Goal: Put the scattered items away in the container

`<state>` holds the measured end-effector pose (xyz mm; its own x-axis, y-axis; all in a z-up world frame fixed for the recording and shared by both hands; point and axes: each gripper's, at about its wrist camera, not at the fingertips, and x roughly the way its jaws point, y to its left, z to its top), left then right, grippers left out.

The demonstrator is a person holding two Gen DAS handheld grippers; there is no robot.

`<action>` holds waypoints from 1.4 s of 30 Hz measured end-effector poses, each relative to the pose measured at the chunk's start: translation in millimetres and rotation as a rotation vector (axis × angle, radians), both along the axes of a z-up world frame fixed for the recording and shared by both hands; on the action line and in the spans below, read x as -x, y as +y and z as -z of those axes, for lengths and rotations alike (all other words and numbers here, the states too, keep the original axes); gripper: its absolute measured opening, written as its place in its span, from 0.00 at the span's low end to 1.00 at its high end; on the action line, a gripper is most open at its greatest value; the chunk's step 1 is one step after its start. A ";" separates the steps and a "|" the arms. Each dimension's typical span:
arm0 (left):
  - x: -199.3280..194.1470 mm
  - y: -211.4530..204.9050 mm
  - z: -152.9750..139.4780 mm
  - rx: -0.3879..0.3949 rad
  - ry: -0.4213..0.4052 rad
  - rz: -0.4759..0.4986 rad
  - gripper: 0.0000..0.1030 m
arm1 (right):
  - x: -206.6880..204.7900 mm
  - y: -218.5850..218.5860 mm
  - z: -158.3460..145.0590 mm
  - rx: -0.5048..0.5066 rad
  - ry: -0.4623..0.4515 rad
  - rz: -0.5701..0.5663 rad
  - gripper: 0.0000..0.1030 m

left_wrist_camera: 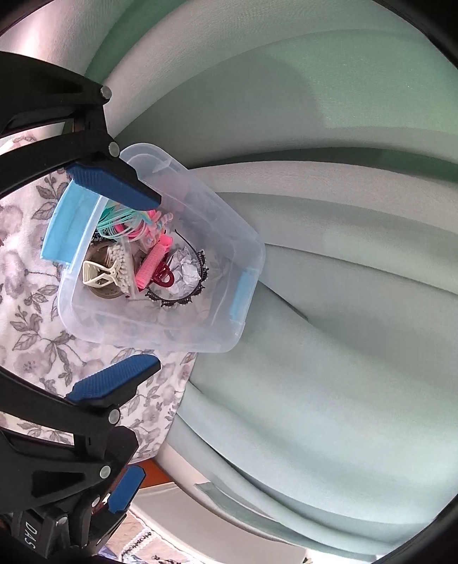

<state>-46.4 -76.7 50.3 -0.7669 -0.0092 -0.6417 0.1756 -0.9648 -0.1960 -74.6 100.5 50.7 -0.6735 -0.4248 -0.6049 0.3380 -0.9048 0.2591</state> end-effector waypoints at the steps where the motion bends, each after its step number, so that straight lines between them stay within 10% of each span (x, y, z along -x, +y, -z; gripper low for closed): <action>1: -1.9 4.2 -1.6 0.011 0.004 0.008 0.86 | -2.6 4.5 -1.1 0.005 0.004 0.008 1.00; 26: -23.8 113.6 -9.7 0.121 -0.002 0.237 0.92 | -67.1 115.2 -2.8 0.100 0.016 0.225 1.00; 42: -50.0 86.2 16.7 0.172 -0.083 0.216 0.92 | -77.8 76.6 12.6 -0.026 -0.043 0.148 1.00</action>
<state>3.5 9.5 33.5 -0.7078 0.0342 -0.7056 -0.0285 -0.9994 -0.0198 3.2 177.1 38.1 -0.7009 -0.3062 -0.6441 0.1890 -0.9506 0.2463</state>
